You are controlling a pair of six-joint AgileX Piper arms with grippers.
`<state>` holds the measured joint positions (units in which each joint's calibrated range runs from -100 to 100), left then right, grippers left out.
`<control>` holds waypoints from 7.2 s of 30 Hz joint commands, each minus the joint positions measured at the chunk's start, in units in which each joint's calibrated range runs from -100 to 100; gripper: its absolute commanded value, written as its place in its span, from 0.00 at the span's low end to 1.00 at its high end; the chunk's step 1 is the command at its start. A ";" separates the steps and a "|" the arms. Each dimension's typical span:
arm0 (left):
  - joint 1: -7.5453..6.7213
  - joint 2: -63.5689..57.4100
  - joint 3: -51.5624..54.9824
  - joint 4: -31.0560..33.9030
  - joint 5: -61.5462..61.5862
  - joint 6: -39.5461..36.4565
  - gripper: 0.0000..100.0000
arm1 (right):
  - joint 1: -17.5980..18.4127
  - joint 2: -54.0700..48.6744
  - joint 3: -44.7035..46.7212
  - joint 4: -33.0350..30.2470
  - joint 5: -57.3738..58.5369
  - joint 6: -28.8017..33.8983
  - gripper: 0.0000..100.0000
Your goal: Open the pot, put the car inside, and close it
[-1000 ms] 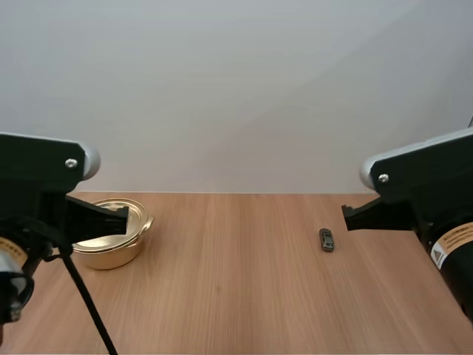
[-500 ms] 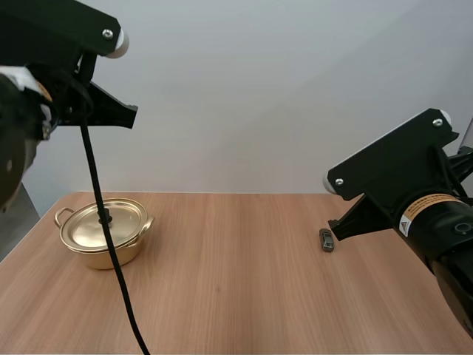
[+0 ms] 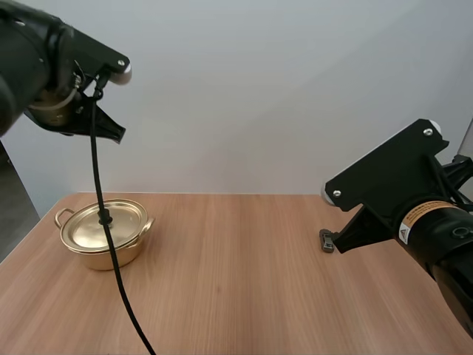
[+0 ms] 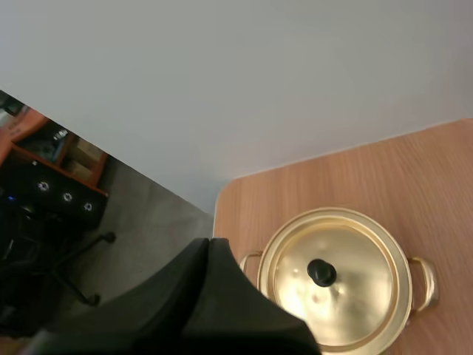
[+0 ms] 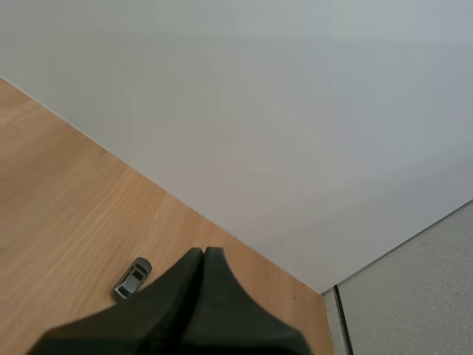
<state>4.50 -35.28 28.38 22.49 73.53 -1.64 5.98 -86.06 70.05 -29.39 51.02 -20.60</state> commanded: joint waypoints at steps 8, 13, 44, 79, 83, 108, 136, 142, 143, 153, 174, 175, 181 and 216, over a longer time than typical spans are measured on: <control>0.02 21.44 -0.05 0.15 3.76 0.21 0.95 | 0.76 -0.86 0.02 1.80 5.11 -0.01 0.00; 0.02 26.03 -0.17 2.44 8.06 -0.39 1.00 | 0.76 -0.86 0.02 3.88 9.35 -0.01 0.00; 0.08 36.13 -4.24 -0.71 6.74 0.65 0.80 | -0.40 -0.86 0.02 5.26 14.96 -0.71 0.00; 1.87 39.57 -4.09 -3.11 4.94 1.72 0.00 | -0.49 -0.86 0.02 5.15 17.56 -0.81 0.00; 1.87 34.25 -8.41 -4.45 4.25 1.72 0.00 | -0.49 -0.86 0.02 5.38 17.15 -0.81 0.00; 1.87 2.04 -59.45 -26.54 13.93 5.57 0.00 | -2.47 32.57 -4.69 13.61 -11.46 -0.69 0.00; 1.87 2.44 -60.69 -26.65 9.40 8.83 0.00 | -8.56 79.99 -27.68 15.75 -2.56 4.90 0.81; 1.87 2.92 -60.69 -26.65 9.40 8.83 0.00 | -8.75 83.52 -29.07 18.26 -3.46 4.90 0.81; 1.87 2.92 -60.69 -26.65 9.40 8.83 0.00 | -8.92 83.69 -29.07 18.89 -3.94 4.90 0.81; 1.87 2.92 -60.69 -26.65 9.40 8.83 0.00 | -9.94 83.98 -29.07 24.28 -6.19 4.57 0.77; 1.87 2.92 -60.69 -26.65 9.23 8.92 0.00 | -12.17 89.91 -29.11 26.23 -6.19 4.57 0.49; 1.87 2.92 -60.69 -26.65 9.23 8.92 0.00 | -12.28 90.42 -29.11 26.23 -6.19 4.57 0.39; 1.87 2.92 -60.69 -26.65 9.23 9.18 0.00 | -12.28 91.73 -29.11 26.12 -7.55 3.27 0.24; 1.87 2.92 -60.69 -27.90 1.47 6.93 0.00 | 12.24 78.40 -50.05 62.40 -2.17 -32.02 0.00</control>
<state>6.37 -32.38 -32.30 -4.73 76.13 5.23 12.73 -9.00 21.55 34.11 49.49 -52.55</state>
